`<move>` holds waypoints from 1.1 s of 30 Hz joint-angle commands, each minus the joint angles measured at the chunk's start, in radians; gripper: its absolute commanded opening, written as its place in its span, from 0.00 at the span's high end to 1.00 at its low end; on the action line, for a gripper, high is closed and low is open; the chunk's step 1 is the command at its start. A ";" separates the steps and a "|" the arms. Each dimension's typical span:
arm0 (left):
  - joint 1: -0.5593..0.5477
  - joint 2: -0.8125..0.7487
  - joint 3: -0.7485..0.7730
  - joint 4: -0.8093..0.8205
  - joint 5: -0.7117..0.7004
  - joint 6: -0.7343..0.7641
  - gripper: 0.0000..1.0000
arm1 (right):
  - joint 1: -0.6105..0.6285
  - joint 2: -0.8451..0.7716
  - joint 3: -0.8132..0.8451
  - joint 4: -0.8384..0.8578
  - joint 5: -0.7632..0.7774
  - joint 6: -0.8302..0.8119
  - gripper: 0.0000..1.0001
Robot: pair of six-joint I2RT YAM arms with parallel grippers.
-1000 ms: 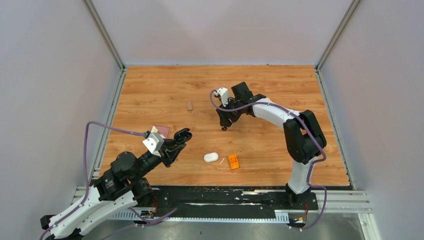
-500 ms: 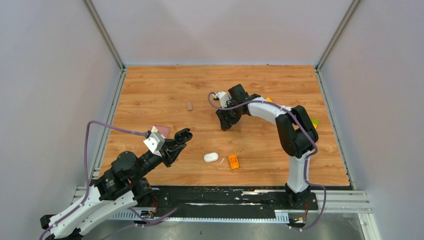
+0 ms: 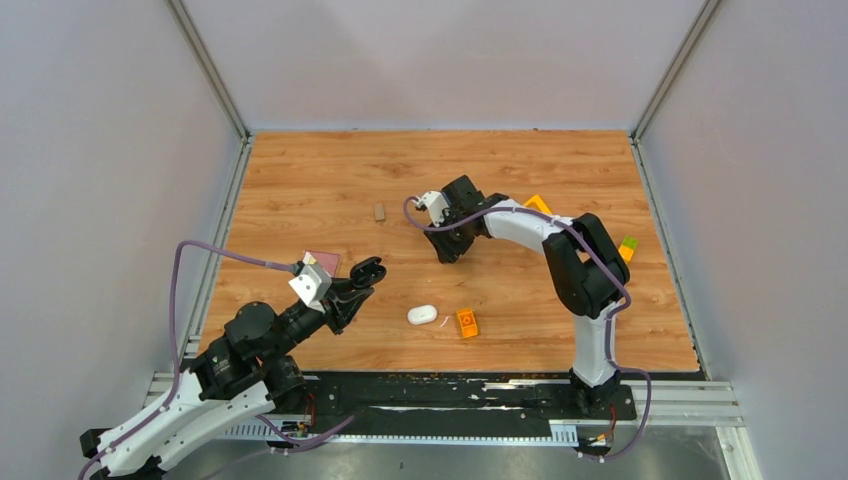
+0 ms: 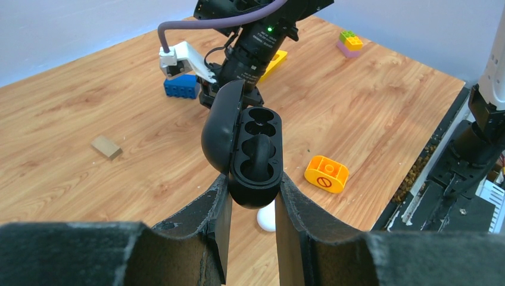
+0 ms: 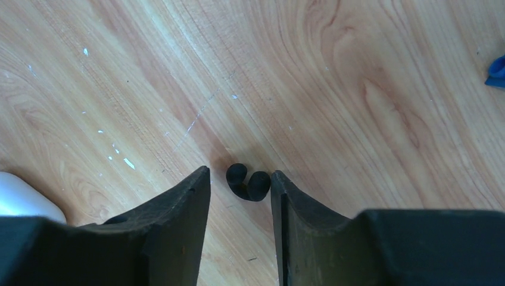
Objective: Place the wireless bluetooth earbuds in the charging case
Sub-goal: Move the earbud to the center of the board.
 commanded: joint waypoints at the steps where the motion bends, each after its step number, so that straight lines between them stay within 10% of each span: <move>1: -0.005 0.010 0.003 0.025 0.009 -0.005 1.00 | 0.020 0.019 0.026 -0.008 0.069 -0.032 0.60; 19: -0.005 0.005 0.003 0.026 0.014 -0.011 1.00 | 0.022 -0.105 -0.056 -0.088 0.045 -0.315 0.74; 33: -0.005 0.007 0.001 0.029 0.021 -0.017 1.00 | 0.039 -0.412 -0.273 -0.474 0.019 -1.003 0.74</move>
